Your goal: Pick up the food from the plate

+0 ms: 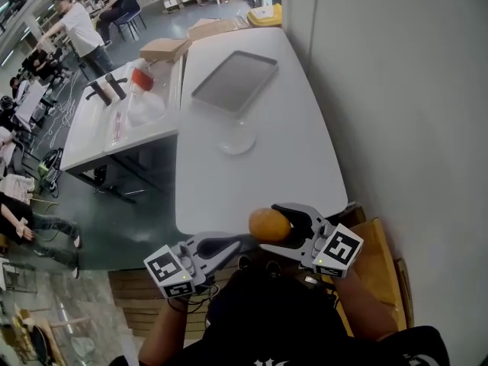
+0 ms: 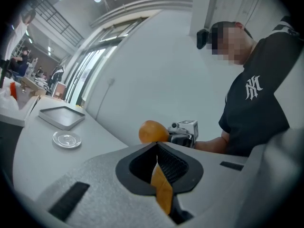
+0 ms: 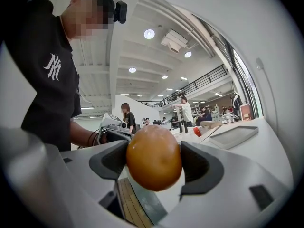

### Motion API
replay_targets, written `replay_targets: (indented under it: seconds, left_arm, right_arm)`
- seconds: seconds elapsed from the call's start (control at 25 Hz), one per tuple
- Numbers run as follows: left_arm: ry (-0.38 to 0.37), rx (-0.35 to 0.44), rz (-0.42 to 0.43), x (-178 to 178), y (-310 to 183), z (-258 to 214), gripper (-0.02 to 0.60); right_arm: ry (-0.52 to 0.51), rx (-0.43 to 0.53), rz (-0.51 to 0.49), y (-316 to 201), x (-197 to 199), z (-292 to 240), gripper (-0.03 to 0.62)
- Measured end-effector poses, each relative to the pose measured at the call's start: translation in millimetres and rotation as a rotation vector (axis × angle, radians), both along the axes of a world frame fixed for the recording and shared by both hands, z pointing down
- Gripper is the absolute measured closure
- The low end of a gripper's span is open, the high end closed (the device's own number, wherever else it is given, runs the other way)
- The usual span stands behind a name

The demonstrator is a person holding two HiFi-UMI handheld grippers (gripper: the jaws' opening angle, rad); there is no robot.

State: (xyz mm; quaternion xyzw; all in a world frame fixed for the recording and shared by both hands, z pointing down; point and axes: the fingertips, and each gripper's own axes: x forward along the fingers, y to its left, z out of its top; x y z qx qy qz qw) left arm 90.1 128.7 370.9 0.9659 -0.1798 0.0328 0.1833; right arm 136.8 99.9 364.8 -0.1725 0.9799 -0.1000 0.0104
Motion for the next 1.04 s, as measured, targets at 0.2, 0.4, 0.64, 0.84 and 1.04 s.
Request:
replay_targets:
  seconds: [0.2,0.4,0.64,0.84,1.04]
  left_arm:
    - [-0.003,0.01,0.002,10,5,-5,0.575]
    - [-0.017,0.024,0.015,17,13,-10,0.575]
    - [-0.037,0.013,-0.005,13,21,-4,0.575]
    - [-0.041,0.026,-0.014,14,20,-6,0.575]
    - [-0.048,0.025,-0.027,11,13,0,0.575]
  right_arm:
    - [-0.001,-0.003,0.0,16,16,3,0.25]
    - [-0.008,-0.007,0.018,17,23,2,0.25]
    - [-0.018,0.014,-0.001,17,16,-5,0.25]
    - [-0.031,0.006,0.0,16,20,-1,0.25]
    - [-0.036,0.007,0.003,10,18,2,0.25]
